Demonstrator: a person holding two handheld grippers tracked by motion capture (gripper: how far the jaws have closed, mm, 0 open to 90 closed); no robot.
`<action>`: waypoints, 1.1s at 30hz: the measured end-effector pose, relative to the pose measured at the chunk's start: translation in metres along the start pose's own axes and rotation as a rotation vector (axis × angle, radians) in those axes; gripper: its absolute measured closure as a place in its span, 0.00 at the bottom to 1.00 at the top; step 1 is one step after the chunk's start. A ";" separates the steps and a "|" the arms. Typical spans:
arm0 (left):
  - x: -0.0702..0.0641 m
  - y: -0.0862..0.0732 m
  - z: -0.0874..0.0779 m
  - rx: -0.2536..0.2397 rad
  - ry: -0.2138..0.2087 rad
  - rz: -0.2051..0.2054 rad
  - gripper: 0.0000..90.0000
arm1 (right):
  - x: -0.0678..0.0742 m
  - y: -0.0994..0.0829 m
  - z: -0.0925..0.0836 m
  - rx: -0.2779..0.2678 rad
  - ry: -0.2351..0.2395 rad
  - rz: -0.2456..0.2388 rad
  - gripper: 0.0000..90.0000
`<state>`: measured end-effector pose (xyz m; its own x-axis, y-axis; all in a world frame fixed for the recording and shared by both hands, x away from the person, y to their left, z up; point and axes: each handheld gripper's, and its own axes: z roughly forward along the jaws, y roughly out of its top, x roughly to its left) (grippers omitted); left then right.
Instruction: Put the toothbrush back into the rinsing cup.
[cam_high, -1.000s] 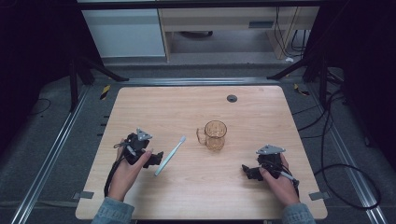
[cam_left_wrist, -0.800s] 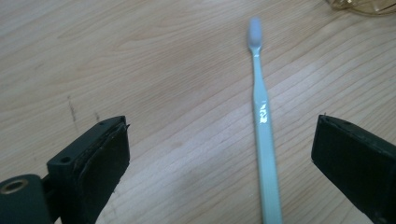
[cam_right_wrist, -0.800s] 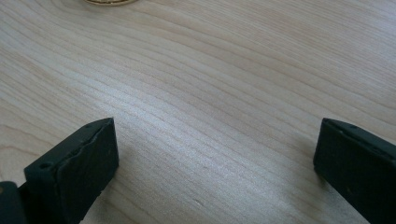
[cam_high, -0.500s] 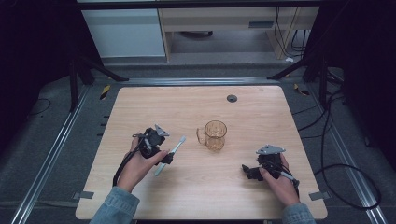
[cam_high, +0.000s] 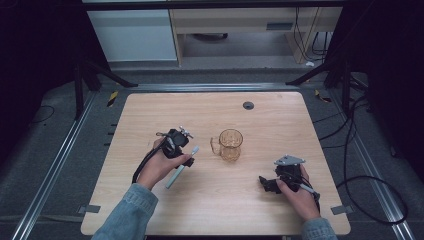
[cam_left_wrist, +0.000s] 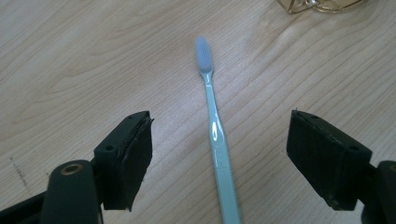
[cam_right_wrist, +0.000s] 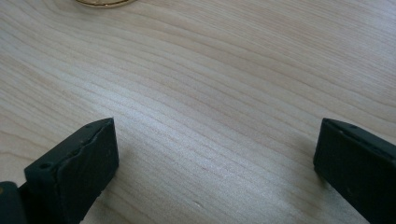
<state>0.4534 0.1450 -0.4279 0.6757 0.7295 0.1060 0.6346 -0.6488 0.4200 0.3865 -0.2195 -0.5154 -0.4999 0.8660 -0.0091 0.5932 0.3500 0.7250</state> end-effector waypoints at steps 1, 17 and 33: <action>0.000 0.001 0.002 0.004 -0.003 0.000 0.28 | 0.000 0.000 0.000 0.000 -0.003 0.004 0.00; 0.002 0.006 0.030 0.154 -0.078 0.021 0.59 | 0.001 0.002 0.001 0.000 -0.012 0.020 0.00; 0.013 0.011 0.037 0.253 -0.115 -0.015 0.67 | 0.001 0.001 0.001 0.000 -0.014 0.019 0.00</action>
<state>0.4835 0.1393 -0.4554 0.6943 0.7196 -0.0077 0.7088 -0.6819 0.1806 0.3875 -0.2176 -0.5152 -0.4798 0.8774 -0.0050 0.6022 0.3335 0.7253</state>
